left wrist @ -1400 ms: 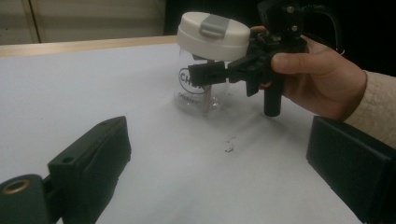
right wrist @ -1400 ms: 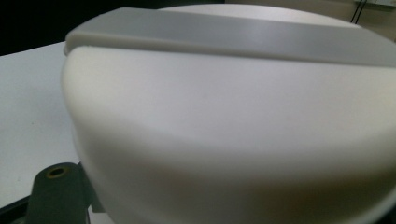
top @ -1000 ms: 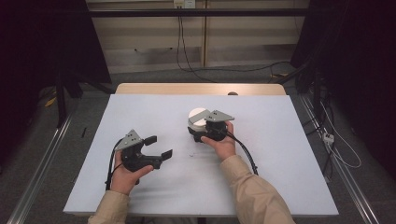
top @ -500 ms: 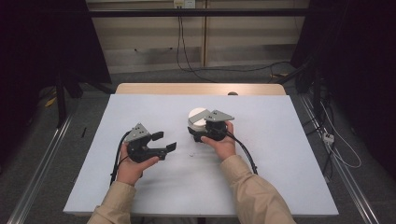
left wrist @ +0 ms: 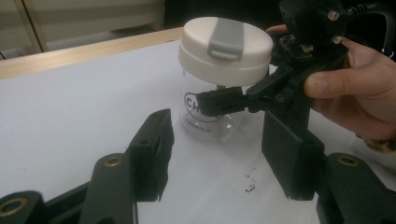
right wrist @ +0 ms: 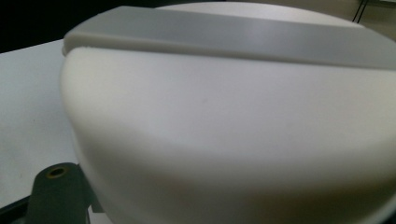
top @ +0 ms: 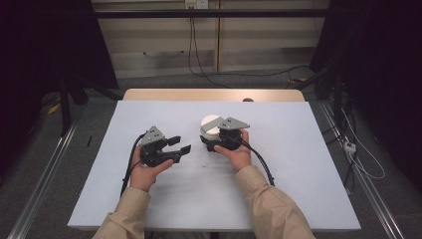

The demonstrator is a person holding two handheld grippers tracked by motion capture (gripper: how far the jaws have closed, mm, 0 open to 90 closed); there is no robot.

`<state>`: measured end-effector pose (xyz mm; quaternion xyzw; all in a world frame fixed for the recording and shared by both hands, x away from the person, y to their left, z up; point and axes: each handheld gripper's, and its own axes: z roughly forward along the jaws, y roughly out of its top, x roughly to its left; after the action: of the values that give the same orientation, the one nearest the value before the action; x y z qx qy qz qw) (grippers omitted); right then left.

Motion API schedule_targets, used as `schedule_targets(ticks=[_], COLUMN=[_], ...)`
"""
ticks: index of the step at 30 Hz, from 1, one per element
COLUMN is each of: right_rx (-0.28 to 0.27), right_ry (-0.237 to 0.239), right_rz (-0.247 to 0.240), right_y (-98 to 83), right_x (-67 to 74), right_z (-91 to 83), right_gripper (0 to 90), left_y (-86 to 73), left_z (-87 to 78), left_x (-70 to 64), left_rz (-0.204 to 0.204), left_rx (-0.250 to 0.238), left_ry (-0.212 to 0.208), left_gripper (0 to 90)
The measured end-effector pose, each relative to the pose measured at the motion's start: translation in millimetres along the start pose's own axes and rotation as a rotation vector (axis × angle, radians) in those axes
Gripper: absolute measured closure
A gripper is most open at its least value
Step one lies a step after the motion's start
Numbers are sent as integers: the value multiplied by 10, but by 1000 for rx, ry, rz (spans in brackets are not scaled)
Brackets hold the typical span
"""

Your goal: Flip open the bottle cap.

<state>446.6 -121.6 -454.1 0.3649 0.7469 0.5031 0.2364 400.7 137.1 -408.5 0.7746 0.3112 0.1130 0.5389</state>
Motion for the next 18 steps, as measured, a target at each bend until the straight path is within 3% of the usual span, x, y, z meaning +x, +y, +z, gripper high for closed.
schedule_targets(ticks=[3,11,13,18], right_rx=[1,3,3,2], right_ry=[0,0,0,0], right_rz=[-1,-1,-1,-2], right_y=[1,2,2,3], right_x=[1,1,1,2], right_z=[1,0,0,1], right_gripper=[184,184,184,184], left_y=[32,132,154,187], left_z=[42,138,153,202], left_x=[-14,12,24,33], left_rz=[29,60,45,39], left_rx=[36,63,53,70], left_ry=[-13,-48,-67,-65], left_gripper=[492,663,739,853])
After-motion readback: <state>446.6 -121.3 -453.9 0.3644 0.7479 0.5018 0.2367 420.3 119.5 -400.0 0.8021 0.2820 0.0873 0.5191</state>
